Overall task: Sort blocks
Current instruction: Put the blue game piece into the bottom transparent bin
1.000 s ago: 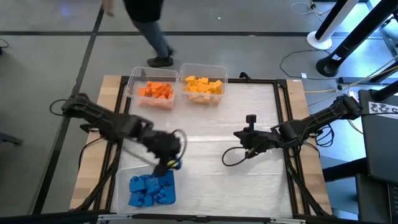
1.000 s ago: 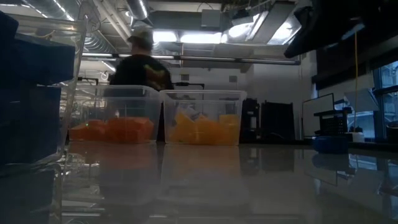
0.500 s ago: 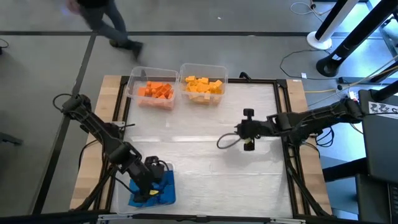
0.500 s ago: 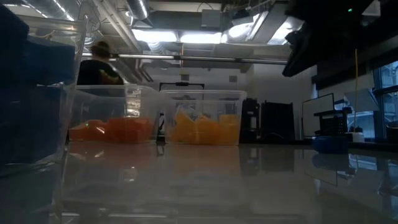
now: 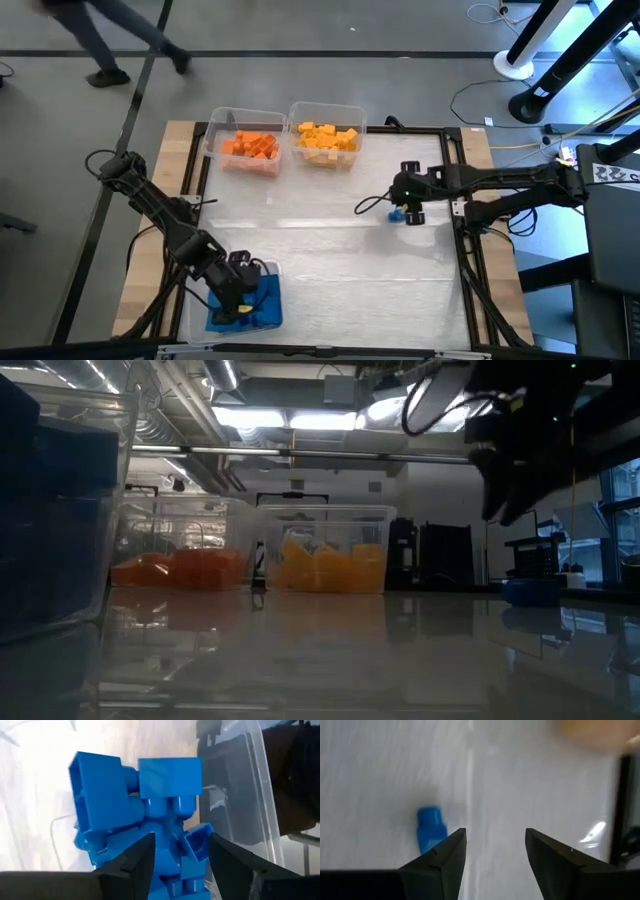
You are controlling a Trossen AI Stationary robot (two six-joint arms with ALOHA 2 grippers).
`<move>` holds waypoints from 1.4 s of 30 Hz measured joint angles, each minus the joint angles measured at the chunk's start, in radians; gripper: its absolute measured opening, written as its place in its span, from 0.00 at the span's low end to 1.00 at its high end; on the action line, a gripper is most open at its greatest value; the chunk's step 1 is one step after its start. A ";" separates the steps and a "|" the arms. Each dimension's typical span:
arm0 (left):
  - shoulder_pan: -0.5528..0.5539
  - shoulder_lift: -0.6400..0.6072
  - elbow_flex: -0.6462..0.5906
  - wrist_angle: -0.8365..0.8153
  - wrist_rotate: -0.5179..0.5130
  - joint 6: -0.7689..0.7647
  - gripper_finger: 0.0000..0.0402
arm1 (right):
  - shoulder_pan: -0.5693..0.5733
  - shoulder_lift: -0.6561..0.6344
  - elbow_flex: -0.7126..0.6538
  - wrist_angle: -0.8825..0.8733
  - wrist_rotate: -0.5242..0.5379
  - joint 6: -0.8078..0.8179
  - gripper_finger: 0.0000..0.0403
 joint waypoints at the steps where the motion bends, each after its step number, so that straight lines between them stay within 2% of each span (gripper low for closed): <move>1: -0.003 0.000 0.000 0.000 -0.002 0.002 0.42 | -0.015 0.000 0.000 -0.016 -0.026 -0.012 0.51; 5: -0.008 0.000 0.000 -0.002 -0.014 0.003 0.42 | -0.049 0.000 -0.006 -0.012 -0.111 -0.047 0.51; 14: -0.009 0.000 0.000 -0.003 -0.026 0.015 0.42 | -0.047 0.035 -0.110 0.049 -0.178 -0.056 0.51; 19: -0.009 0.000 0.000 -0.002 -0.030 0.057 0.42 | -0.047 0.068 -0.151 0.088 -0.179 -0.065 0.51; 26: -0.009 0.000 0.000 -0.002 -0.038 0.060 0.42 | -0.047 0.123 -0.162 0.120 -0.232 -0.071 0.51; 36: -0.009 0.000 0.000 -0.001 -0.038 0.070 0.42 | -0.047 0.259 -0.162 0.147 -0.242 -0.071 0.51; 39: -0.009 0.000 0.000 -0.001 -0.045 0.083 0.42 | -0.048 0.298 -0.159 0.147 -0.282 -0.071 0.48; 42: -0.017 -0.013 0.000 -0.004 -0.101 0.107 0.42 | -0.048 0.320 -0.157 0.146 -0.300 -0.071 0.40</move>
